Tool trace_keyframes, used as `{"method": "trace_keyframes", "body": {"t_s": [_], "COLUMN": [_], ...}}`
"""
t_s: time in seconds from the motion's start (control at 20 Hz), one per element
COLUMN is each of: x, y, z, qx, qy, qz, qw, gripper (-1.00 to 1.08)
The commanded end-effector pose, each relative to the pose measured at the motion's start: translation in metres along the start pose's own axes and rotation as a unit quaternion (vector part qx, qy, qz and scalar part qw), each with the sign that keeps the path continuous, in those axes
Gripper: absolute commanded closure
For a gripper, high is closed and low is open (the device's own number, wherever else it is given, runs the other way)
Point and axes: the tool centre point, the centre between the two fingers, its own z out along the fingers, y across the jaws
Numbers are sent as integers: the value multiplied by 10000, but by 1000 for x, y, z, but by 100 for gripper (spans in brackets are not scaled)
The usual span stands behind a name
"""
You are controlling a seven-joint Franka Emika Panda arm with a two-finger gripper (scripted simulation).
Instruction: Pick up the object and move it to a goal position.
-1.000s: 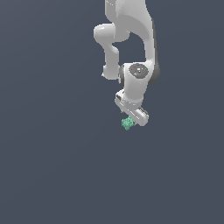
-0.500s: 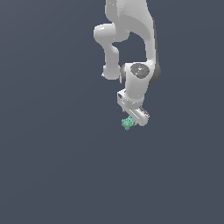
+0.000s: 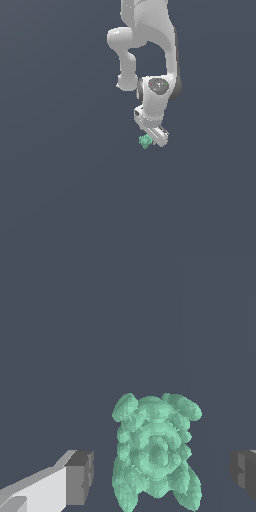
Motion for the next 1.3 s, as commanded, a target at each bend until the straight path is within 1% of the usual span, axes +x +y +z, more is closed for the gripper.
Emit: {"method": "trace_keyframes", "body": {"t_s": [0.0, 0.2, 0.4, 0.45, 1.0, 1.25], "x": [0, 0, 0, 0, 0, 3], "y": [1, 1, 0, 0, 0, 1], "z": [13, 27, 31, 31, 30, 21], "qx": [-5, -4, -4, -4, 3, 3], "qy": [-1, -1, -1, -1, 0, 0], "qz": [4, 11, 11, 11, 12, 12], "qw": [10000, 10000, 10000, 10000, 10000, 10000], "gripper": [-92, -92, -92, 108, 108, 108]}}
